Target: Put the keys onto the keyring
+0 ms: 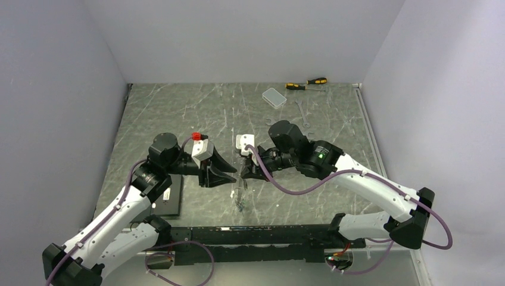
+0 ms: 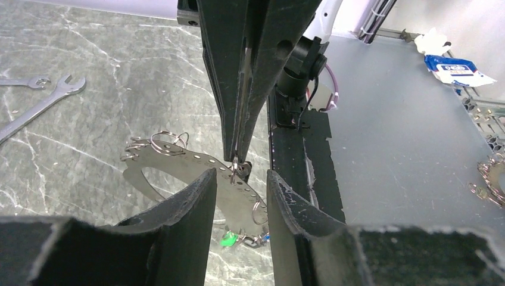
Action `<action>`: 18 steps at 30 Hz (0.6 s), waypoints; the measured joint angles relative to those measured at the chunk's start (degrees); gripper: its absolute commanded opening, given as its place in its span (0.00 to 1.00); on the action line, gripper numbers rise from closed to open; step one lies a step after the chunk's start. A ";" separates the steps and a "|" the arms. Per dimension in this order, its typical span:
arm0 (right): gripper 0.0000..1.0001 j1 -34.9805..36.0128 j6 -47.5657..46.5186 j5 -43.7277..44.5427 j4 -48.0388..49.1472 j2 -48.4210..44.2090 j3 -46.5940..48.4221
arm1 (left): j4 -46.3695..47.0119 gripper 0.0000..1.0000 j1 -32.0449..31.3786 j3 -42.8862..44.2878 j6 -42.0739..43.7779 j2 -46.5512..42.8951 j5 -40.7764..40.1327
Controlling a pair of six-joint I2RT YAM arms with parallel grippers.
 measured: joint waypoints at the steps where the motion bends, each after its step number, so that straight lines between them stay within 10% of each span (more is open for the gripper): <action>1: 0.00 0.00 -0.15 -0.33 0.00 0.00 0.17 | 0.02 0.41 -0.11 0.00 0.00 0.13 0.00; 18: 0.00 0.00 -0.35 -4.13 0.22 0.00 0.55 | 0.09 0.27 -1.20 0.00 0.00 1.70 0.00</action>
